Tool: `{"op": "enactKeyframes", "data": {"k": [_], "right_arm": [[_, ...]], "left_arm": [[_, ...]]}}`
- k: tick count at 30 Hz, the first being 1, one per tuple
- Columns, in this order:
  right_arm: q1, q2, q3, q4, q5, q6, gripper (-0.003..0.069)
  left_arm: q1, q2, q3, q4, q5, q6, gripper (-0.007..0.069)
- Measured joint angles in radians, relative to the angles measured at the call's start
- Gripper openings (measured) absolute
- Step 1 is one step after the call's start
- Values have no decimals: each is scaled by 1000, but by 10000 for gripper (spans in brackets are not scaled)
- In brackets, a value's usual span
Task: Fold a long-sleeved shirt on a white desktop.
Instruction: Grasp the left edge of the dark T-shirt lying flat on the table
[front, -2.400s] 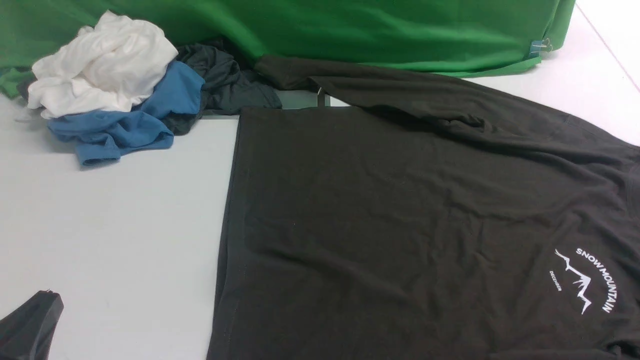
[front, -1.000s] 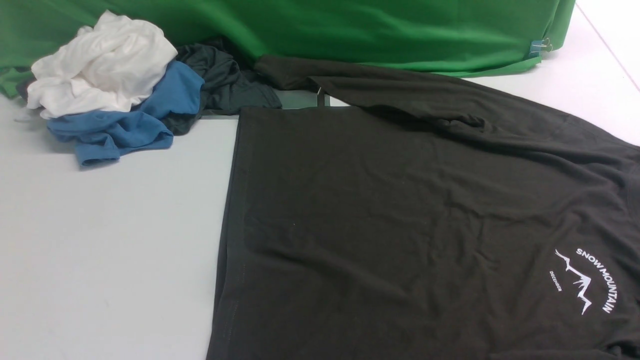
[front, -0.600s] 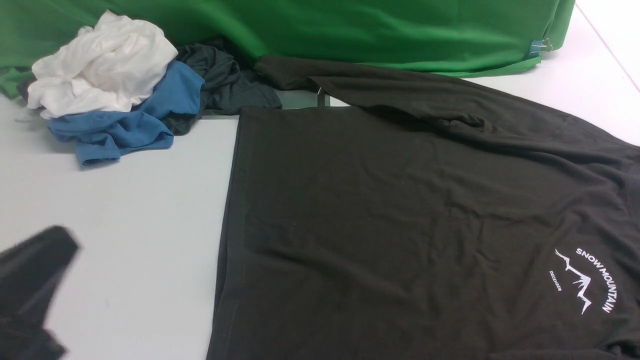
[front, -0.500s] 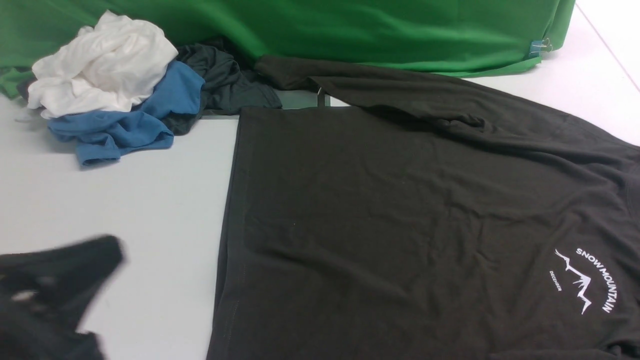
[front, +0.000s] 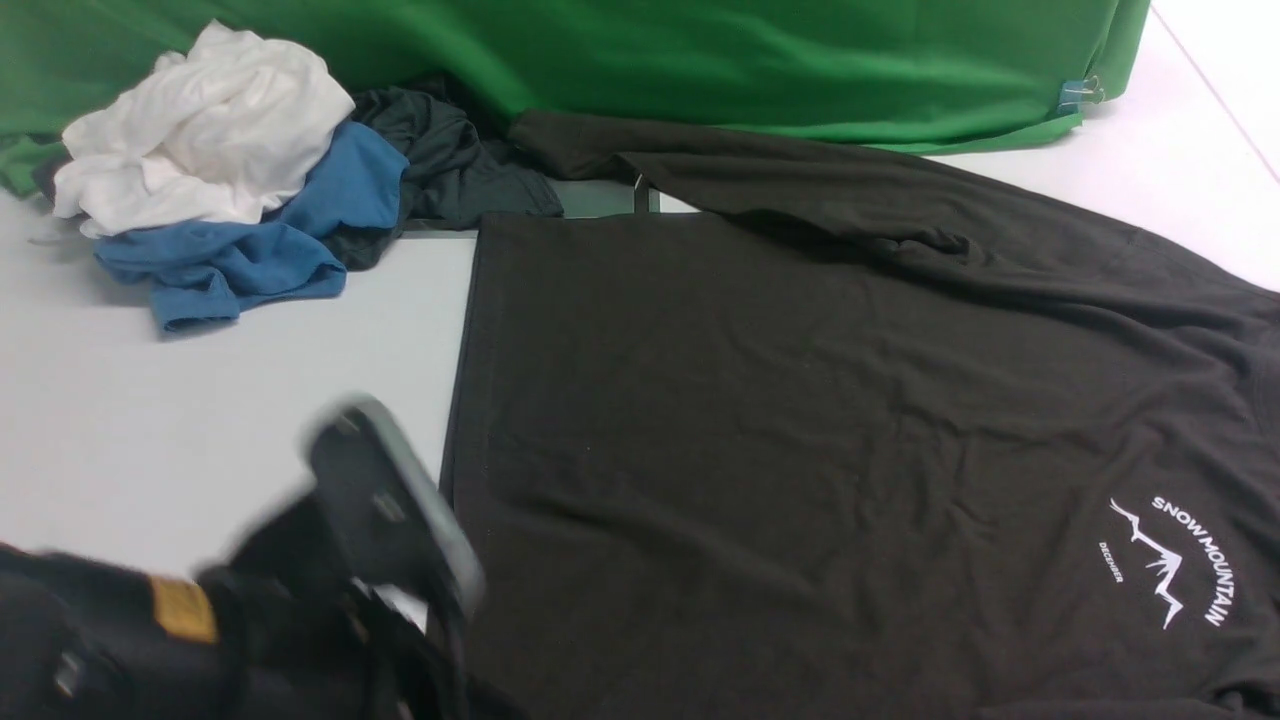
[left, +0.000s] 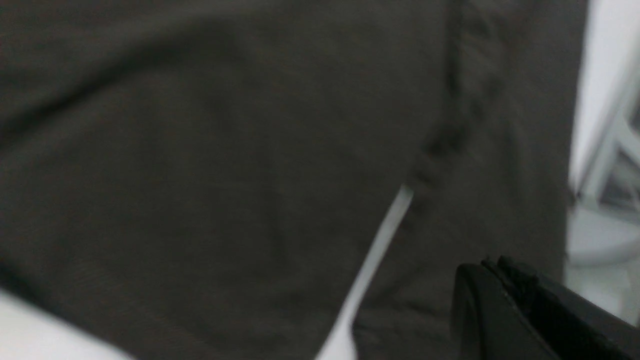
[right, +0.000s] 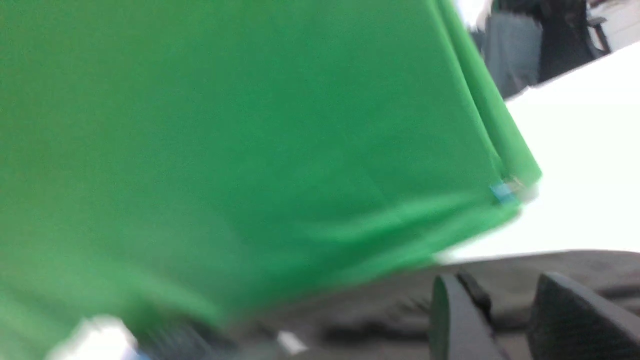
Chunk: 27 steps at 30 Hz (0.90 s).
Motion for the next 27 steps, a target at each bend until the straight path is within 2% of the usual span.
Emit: {"op": "enactKeyframes", "data": {"k": [2, 3, 4, 7, 8, 9, 10, 11, 14, 17, 22, 25, 27], "right_arm": [[25, 3, -33, 4, 75, 50, 185], [29, 5, -40, 4, 87, 51, 179], [66, 30, -112, 7, 215, 32, 145], [191, 147, -355, 8, 492, -131, 108], [191, 147, -355, 8, 512, -145, 108], [276, 241, -521, 7, 708, -261, 105], [276, 241, -521, 7, 708, -274, 105], [333, 305, -642, 7, 837, -350, 104], [442, 405, -814, 7, 1032, -452, 103], [522, 442, -912, 5, 1079, -496, 99], [610, 445, -950, 2, 1068, -521, 99], [628, 446, -950, -3, 1079, -536, 99], [630, 446, -950, -5, 1081, -547, 99]], "left_arm": [[-96, 15, 0, 40, 7, 2, 18], [-105, 16, 0, 44, 8, 2, 18], [-165, 30, 0, 64, 12, 2, 18], [-265, 77, 0, 106, 18, 3, 18], [-269, 81, 0, 109, 18, 3, 18], [-297, 117, 0, 121, 17, 3, 18], [-299, 122, 0, 121, 15, 3, 19], [-310, 153, 0, 120, 5, 3, 21], [-327, 220, 0, 109, -33, 3, 50], [-362, 299, 0, 108, -62, 4, 123], [-446, 457, -1, 181, -107, -16, 323], [-485, 519, -9, 226, -134, -34, 400], [-504, 534, -15, 249, -134, -39, 415]]}}
